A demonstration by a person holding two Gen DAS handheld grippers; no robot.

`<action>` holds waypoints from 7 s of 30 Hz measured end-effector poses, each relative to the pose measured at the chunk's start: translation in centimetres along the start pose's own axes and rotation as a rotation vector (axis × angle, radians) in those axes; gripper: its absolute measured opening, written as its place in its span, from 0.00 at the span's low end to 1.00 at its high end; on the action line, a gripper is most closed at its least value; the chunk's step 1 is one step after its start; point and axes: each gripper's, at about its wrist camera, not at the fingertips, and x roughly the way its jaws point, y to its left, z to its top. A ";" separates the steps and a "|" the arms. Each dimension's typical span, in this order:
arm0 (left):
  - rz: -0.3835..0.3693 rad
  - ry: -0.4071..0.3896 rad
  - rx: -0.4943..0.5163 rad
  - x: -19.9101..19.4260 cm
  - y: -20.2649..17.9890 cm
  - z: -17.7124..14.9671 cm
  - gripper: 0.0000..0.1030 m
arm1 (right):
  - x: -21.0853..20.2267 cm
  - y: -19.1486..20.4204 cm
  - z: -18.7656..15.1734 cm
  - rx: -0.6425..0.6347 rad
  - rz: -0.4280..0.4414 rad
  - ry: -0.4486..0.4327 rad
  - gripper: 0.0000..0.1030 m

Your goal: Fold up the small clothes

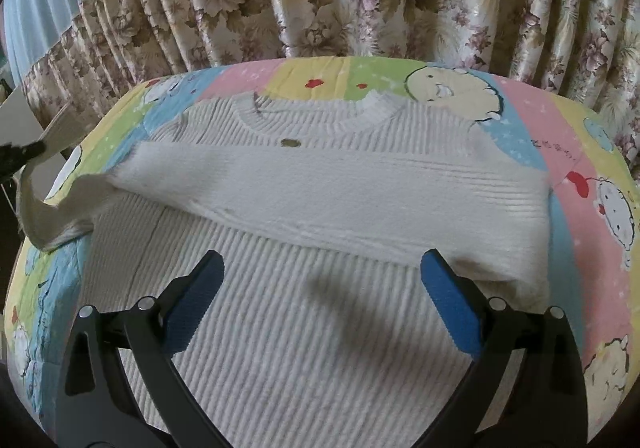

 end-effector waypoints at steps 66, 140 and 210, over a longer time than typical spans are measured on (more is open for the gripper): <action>0.126 0.145 0.097 5.2 -2.5 -3.9 0.72 | 4.4 1.0 7.3 -0.086 0.180 0.036 0.27; 0.195 0.225 0.372 13.1 -11.4 -2.2 0.45 | -0.7 -15.2 -0.7 0.215 -0.147 -0.079 0.08; 0.077 0.286 0.405 4.3 -15.7 -14.4 0.77 | -7.5 -6.0 -11.7 0.013 -0.092 0.107 0.11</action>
